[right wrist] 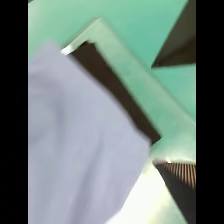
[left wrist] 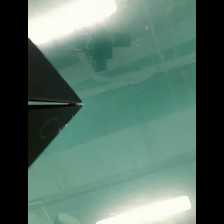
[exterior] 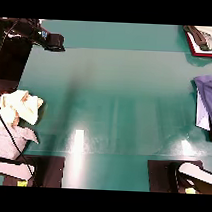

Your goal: Fold the shirts.

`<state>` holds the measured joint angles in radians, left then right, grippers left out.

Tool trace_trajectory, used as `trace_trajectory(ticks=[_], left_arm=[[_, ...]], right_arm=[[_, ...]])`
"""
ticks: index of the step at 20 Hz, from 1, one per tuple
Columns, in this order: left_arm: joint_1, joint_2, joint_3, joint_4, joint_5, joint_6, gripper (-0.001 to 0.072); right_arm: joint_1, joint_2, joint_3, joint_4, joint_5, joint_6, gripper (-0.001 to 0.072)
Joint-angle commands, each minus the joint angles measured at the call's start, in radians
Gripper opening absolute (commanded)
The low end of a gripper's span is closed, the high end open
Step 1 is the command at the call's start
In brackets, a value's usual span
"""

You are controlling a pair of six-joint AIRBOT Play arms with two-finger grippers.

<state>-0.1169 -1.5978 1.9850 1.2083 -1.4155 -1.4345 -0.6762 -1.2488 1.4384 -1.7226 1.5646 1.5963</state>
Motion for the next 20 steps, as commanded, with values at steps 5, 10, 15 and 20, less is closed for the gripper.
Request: trace_trajectory(ticks=[5, 10, 15, 20], left_arm=[[0.0, 0.0, 0.0, -0.012, -0.009, -0.008, 0.0032], [0.0, 0.0, 0.0, -0.012, 0.041, -0.007, 0.0032], [0.0, 0.0, 0.0, -0.012, 0.055, -0.006, 0.0032], [0.0, 0.0, 0.0, -0.012, 0.055, -0.006, 0.0032]], right_arm=[[0.142, 0.098, -0.048, 0.325, -0.026, -0.011, 0.0265], [0.365, 0.129, -0.047, 0.335, -0.04, -0.02, 0.0024], [0.532, 0.12, -0.048, 0.334, -0.055, -0.02, 0.0024], [0.594, 0.12, -0.048, 0.334, -0.064, -0.02, 0.0024]])
